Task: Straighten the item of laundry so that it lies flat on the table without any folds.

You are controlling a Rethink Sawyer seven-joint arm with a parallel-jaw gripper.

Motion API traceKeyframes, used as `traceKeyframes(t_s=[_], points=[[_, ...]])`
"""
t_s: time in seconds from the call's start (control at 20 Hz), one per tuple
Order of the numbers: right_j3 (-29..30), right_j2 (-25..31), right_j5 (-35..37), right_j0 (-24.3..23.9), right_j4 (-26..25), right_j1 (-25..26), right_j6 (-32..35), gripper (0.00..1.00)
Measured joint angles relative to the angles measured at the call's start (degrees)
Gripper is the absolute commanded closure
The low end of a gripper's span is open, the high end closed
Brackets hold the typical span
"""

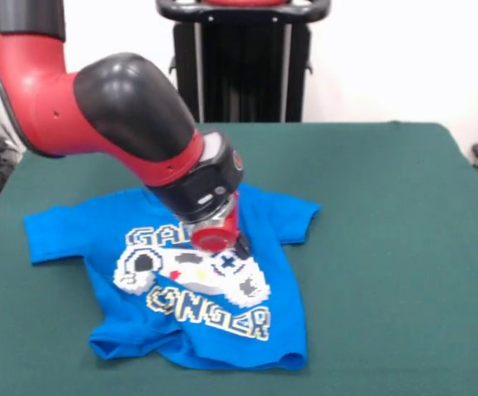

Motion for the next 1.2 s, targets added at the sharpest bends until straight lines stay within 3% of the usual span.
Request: traceKeyframes(t_s=[0.75, 1.0, 1.2], points=[[9.99, 5.44, -0.02, 3.01, 0.68, 3.87, 0.0, 1.0], [12.52, 5.0, -1.0, 6.76, 0.06, 4.23, 0.0, 1.0], [10.89, 1.34, -0.36, 14.03, -3.15, 0.04, 0.0, 1.0]])
